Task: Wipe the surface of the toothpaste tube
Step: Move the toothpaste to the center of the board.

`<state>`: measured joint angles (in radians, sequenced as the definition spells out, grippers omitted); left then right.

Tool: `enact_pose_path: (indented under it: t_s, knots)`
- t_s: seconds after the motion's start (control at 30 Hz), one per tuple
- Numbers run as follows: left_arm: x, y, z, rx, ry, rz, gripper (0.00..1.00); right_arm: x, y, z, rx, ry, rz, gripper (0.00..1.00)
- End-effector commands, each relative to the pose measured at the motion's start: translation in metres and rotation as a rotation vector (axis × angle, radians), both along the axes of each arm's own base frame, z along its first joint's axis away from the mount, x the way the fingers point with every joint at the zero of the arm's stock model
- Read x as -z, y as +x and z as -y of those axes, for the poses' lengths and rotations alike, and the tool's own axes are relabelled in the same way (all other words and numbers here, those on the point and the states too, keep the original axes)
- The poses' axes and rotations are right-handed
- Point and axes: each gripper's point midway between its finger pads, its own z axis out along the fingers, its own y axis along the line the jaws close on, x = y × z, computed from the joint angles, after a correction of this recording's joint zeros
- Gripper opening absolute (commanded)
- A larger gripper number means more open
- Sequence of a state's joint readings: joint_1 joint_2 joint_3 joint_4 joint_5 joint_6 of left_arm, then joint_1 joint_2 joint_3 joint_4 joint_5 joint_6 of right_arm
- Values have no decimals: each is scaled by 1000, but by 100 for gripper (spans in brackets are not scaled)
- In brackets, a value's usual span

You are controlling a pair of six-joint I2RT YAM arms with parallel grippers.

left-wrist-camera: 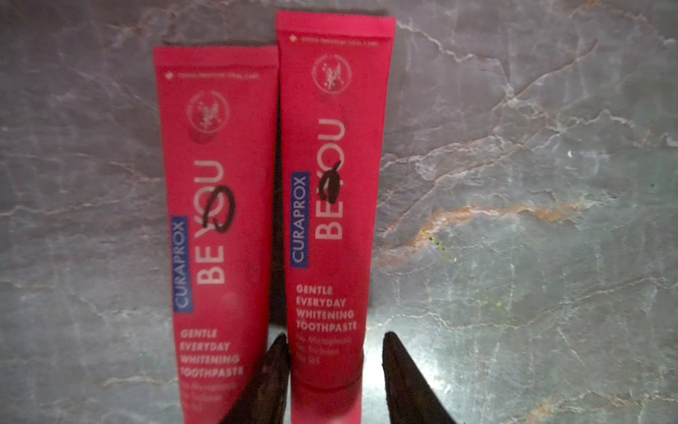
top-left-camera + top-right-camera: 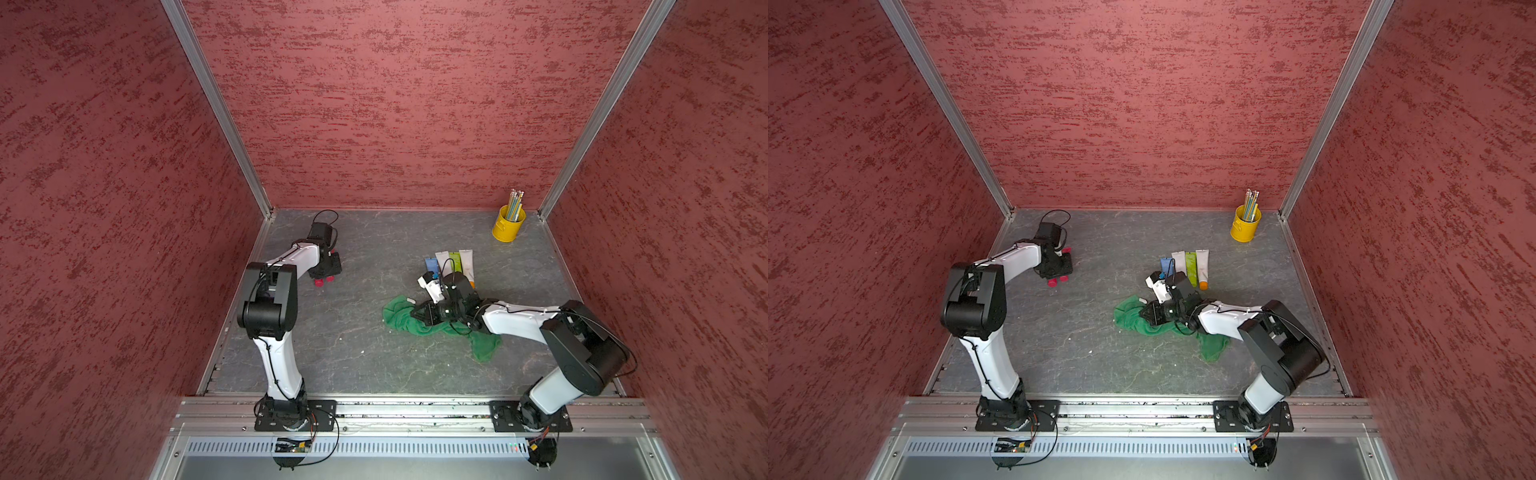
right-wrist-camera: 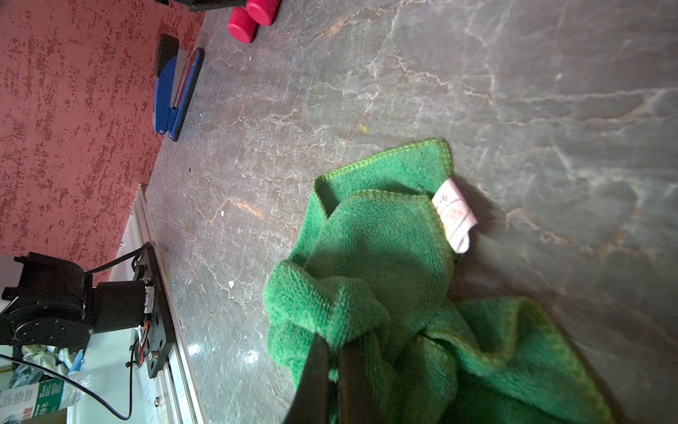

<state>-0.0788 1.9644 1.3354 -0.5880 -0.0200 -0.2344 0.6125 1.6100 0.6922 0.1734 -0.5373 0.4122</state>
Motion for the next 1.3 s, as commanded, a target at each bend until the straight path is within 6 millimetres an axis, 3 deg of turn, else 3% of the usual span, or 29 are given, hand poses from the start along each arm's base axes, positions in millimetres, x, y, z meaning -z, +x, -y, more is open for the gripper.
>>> enact_pose_path:
  t_s: [0.0,0.3,0.43,0.6,0.87,1.07,1.17,1.27]
  knots:
    - [8,-4,7,41,-17,-48,39,0,6,3,24,-4,19,0]
    - [16,-4,22,122,33,-96,22,-8,8,8,45,0,48,0]
    - [6,-15,43,206,156,-80,20,-14,14,17,87,7,70,0]
    - [-10,-58,98,347,172,-56,20,-27,25,38,170,29,104,0]
    - [-24,-157,190,648,66,-2,20,-55,43,88,342,54,201,0]
    - [-8,-223,224,836,78,-4,21,-80,46,103,400,94,276,0]
    - [-2,-240,229,887,72,-3,20,-92,45,99,396,143,277,0]
    - [0,-249,233,916,47,7,25,-90,40,81,314,188,207,0]
